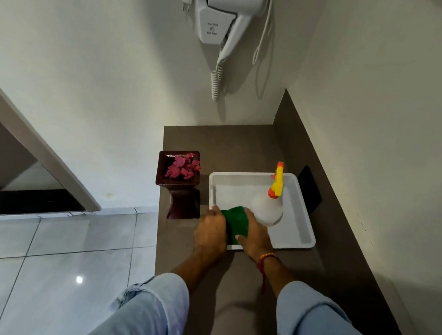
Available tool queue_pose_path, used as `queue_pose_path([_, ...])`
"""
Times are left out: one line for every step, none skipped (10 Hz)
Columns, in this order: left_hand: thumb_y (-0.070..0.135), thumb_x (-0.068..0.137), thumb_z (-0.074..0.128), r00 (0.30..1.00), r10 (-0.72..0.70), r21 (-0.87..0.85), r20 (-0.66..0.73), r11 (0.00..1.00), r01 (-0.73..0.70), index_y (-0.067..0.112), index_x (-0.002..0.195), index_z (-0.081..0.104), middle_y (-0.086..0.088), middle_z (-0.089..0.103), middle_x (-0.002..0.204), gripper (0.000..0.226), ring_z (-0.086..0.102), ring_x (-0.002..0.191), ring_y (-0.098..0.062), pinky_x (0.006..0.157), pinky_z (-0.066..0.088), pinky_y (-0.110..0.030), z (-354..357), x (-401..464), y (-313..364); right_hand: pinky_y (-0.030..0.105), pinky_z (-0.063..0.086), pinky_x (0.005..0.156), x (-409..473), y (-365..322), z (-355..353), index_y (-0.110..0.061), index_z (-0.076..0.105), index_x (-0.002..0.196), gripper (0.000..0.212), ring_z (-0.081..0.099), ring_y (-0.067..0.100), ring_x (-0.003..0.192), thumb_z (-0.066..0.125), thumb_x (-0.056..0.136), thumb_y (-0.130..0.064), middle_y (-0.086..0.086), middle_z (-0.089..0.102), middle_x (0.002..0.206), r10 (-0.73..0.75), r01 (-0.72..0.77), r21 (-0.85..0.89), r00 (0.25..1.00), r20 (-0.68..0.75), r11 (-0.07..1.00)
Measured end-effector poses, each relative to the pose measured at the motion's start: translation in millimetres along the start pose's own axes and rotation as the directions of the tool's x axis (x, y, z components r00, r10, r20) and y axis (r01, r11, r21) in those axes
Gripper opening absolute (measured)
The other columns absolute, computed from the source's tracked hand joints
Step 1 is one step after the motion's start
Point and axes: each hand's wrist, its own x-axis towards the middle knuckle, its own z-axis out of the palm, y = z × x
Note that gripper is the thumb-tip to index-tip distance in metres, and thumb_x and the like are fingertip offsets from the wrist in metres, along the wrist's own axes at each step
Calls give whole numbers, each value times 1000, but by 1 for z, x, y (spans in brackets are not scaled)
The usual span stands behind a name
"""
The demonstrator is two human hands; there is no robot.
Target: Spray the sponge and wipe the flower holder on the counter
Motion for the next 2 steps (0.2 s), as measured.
queue_pose_path([21, 97, 59, 980, 179, 48, -82, 983, -175, 3, 138, 46, -17, 58, 131, 47, 61, 114, -30, 94, 56, -40, -18, -10, -6, 48, 51, 101, -9, -7, -5, -11, 44, 140, 51, 56, 39, 122, 61, 92, -17, 20, 57, 133, 5, -17, -192, 998, -64, 981])
queue_pose_path([26, 91, 67, 919, 365, 182, -146, 923, -338, 7, 135, 52, -14, 60, 132, 51, 58, 118, -28, 97, 54, -39, -45, -21, -9, 43, 57, 89, -18, -21, -21, -11, 57, 126, 32, 63, 32, 110, 55, 95, -19, 14, 66, 117, -130, 36, -291, 941, -311, 956])
